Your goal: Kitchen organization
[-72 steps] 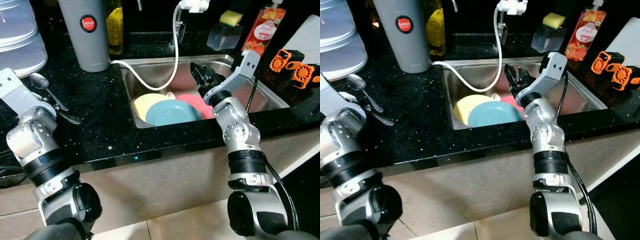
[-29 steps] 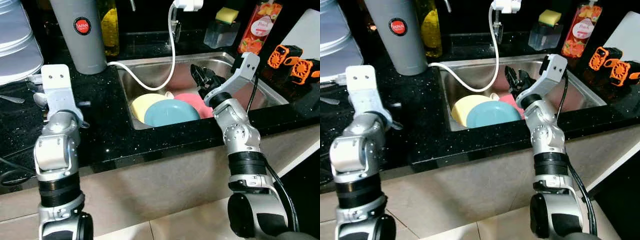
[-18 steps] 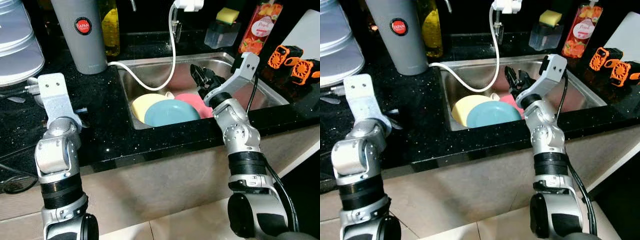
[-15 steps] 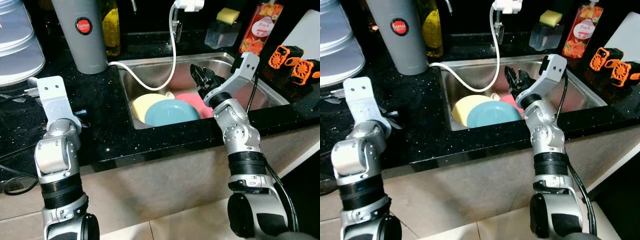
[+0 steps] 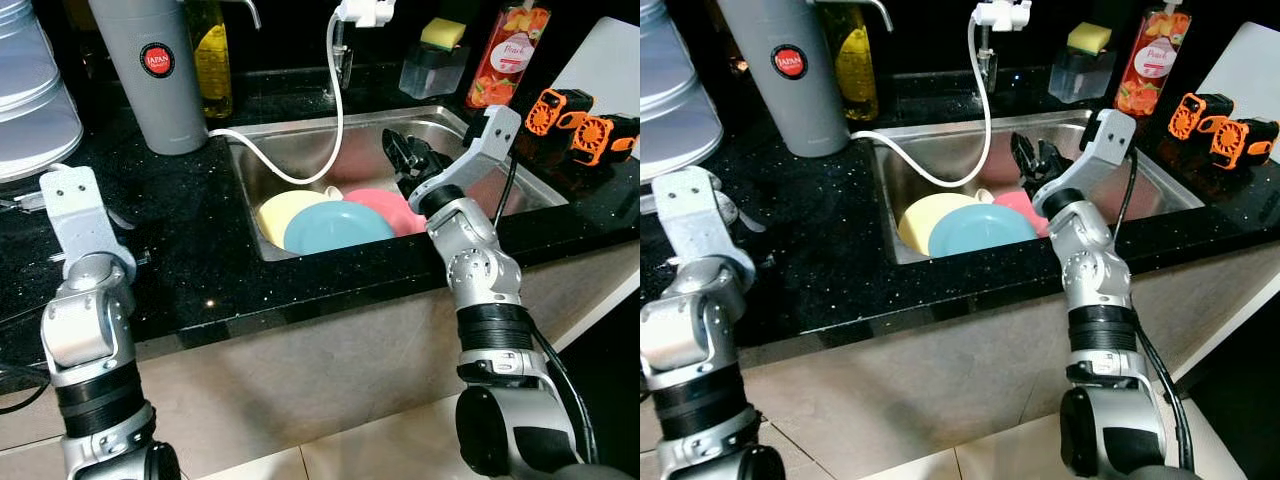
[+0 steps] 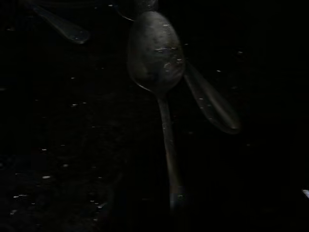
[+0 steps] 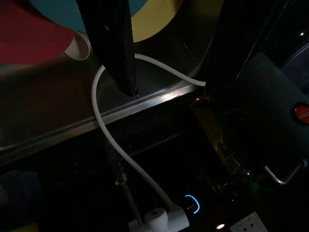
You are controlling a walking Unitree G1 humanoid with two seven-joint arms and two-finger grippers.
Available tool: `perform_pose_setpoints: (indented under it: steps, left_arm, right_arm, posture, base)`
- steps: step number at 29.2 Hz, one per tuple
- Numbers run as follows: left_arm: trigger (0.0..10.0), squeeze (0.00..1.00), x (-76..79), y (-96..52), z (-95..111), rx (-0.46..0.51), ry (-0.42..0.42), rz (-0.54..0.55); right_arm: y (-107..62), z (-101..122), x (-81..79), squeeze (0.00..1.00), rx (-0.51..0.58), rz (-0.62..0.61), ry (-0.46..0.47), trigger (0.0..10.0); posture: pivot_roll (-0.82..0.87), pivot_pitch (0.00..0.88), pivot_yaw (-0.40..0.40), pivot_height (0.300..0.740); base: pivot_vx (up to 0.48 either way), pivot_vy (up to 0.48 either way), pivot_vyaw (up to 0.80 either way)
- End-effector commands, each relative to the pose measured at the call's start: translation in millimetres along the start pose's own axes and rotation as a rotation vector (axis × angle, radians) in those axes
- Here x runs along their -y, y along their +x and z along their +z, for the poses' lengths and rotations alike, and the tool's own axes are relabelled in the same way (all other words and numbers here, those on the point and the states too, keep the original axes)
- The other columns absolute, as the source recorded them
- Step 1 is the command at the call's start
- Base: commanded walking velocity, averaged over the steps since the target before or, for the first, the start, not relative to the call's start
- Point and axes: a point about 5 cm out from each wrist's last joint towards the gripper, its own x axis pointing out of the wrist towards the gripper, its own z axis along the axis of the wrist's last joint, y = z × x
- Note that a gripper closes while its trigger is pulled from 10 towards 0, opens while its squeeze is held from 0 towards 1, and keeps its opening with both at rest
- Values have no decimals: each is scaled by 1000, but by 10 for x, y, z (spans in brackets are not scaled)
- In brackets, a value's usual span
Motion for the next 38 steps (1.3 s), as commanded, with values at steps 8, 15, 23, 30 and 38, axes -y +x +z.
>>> perform_pose_setpoints:
  steps: [8, 15, 23, 30, 38]
  left_arm:
    - [1333, 0, -206, 61, -202, -107, 68, 84]
    - [10000, 0, 37, -210, 497, 454, 235, -84]
    - [10000, 0, 389, -607, 812, 752, 446, -479]
    - [10000, 0, 504, -768, 638, 810, 841, -900]
    - [10000, 0, 458, -624, 747, 845, 954, -895]
  right_arm:
    - [-15, 12, 12, 0, 0, -5, -8, 10000]
    - [5, 55, -34, 0, 10, 22, -3, 10000]
    - [4, 96, -377, 0, -12, 240, 13, 10000]
    - [-37, 44, -646, 0, -67, 402, 193, 10000]
    - [-77, 69, -712, 0, -59, 432, 315, 10000]
  posture:
    - [219, 23, -57, 740]
    - [218, 19, -68, 740]
    - [218, 15, -76, 740]
    - [228, 11, -89, 740]
    - [215, 9, -72, 740]
  base:
    - [0, 0, 0]
    - [0, 0, 0]
    - [0, 0, 0]
    - [0, 0, 0]
    - [0, 0, 0]
